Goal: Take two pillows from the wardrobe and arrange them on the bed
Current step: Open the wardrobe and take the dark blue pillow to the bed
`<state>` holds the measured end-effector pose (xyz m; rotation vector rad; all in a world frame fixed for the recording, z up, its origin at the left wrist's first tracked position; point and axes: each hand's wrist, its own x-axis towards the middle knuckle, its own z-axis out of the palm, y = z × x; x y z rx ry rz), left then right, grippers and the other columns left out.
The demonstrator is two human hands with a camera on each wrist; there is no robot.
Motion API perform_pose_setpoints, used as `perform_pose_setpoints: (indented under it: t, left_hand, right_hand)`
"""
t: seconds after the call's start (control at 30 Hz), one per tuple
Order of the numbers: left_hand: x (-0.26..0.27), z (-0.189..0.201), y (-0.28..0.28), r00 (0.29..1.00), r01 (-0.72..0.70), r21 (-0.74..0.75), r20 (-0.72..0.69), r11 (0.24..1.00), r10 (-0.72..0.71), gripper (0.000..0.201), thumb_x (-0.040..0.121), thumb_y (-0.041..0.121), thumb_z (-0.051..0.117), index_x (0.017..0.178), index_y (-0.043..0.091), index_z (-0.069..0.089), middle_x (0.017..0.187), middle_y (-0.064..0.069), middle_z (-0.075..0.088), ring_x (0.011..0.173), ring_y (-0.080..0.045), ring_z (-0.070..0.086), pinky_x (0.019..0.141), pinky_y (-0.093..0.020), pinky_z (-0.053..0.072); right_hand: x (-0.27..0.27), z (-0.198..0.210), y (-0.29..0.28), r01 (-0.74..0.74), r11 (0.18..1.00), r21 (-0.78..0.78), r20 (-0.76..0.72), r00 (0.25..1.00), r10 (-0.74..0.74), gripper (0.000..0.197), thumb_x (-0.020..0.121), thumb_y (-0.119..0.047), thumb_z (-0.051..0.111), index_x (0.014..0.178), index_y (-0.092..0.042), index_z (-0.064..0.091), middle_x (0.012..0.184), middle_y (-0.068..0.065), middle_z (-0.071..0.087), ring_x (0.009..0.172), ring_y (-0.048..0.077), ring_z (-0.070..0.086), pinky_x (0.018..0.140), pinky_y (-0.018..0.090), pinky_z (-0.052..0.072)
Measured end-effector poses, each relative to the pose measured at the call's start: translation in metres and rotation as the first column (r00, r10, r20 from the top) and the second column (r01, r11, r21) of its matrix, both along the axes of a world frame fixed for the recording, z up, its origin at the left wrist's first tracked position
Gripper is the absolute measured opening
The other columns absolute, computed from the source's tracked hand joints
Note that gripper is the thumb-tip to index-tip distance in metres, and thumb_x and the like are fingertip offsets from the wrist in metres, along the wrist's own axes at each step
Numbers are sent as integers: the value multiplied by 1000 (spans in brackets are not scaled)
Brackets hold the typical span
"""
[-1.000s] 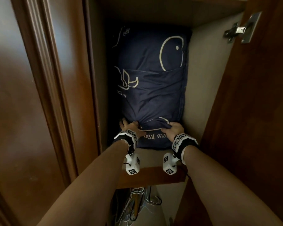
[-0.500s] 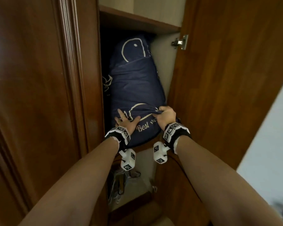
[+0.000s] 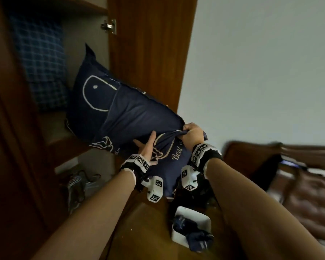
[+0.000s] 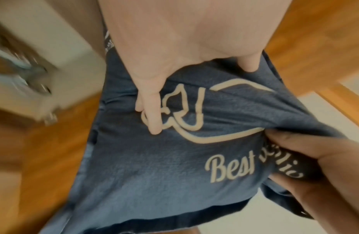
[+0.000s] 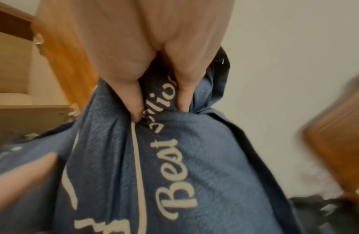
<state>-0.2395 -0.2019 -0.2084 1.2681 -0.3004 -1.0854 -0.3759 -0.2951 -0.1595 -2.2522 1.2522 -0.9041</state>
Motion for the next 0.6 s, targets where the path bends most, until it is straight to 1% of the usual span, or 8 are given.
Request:
perform_pose_setpoints:
  t: [0.1, 0.17, 0.23, 0.3, 0.4, 0.47, 0.5, 0.6]
  left_hand:
    - [-82, -11, -8, 994, 80, 33, -80, 996, -77, 122, 68, 71, 68, 153, 37, -13, 162, 3, 3, 144, -38, 24, 98, -65, 44]
    - [-145, -18, -5, 984, 149, 60, -107, 987, -142, 127, 63, 76, 66, 154, 34, -11, 162, 5, -1, 144, -38, 23, 97, -66, 44]
    - [-209, -28, 1, 966, 246, 86, -102, 966, -237, 127, 64, 75, 67, 154, 31, -12, 162, 5, -4, 145, -38, 21, 98, -65, 44]
    - [-271, -36, 10, 941, 331, 114, -115, 937, -318, 126, 65, 72, 69, 154, 31, -10, 162, 2, -1, 145, -41, 20, 95, -66, 43]
    - [-359, -47, 23, 882, 470, 157, -112, 868, -458, 124, 60, 74, 70, 154, 35, -1, 161, -2, 7, 142, -44, 25, 87, -68, 46]
    - [-415, -58, 28, 825, 564, 186, -86, 805, -558, 120, 59, 75, 69, 153, 35, 6, 159, -4, 15, 139, -44, 31, 76, -65, 53]
    - [-442, -67, 31, 794, 605, 201, -83, 770, -602, 115, 60, 73, 70, 152, 35, 12, 157, -5, 19, 137, -44, 33, 73, -63, 55]
    - [-516, -104, 44, 698, 710, 253, -122, 657, -706, 94, 65, 60, 75, 144, 28, 36, 148, -9, 36, 130, -44, 40, 69, -60, 57]
  right_hand:
    - [-92, -9, 15, 82, 997, 14, -28, 996, -81, 41, 71, -1, 63, 51, -19, 32, 52, 1, 34, 53, 16, 31, 49, 31, 24]
    - [-154, -15, 32, 145, 989, 26, -30, 989, -145, 44, 72, 0, 63, 50, -19, 30, 53, 0, 34, 55, 19, 33, 53, 31, 27]
    - [-216, -21, 51, 213, 977, 14, -18, 977, -213, 45, 73, -1, 65, 49, -19, 30, 57, 2, 38, 57, 19, 34, 54, 32, 26]
    - [-274, -28, 71, 266, 964, 11, -16, 964, -266, 46, 72, 0, 65, 49, -19, 30, 56, 2, 38, 55, 19, 34, 53, 32, 24]
    - [-357, -39, 100, 375, 926, 52, -33, 927, -373, 46, 72, 1, 64, 48, -18, 31, 52, -1, 38, 53, 19, 36, 53, 33, 30]
    - [-412, -49, 119, 463, 883, 77, -41, 886, -461, 38, 73, 0, 64, 50, -16, 38, 59, 8, 49, 59, 22, 43, 55, 36, 38]
    - [-440, -55, 129, 506, 858, 92, -49, 863, -504, 35, 73, -1, 65, 51, -14, 41, 63, 12, 53, 61, 23, 45, 55, 35, 39]
    - [-519, -75, 164, 633, 761, 139, -66, 773, -631, 42, 76, -5, 67, 50, -16, 37, 61, 6, 49, 61, 23, 43, 53, 30, 30]
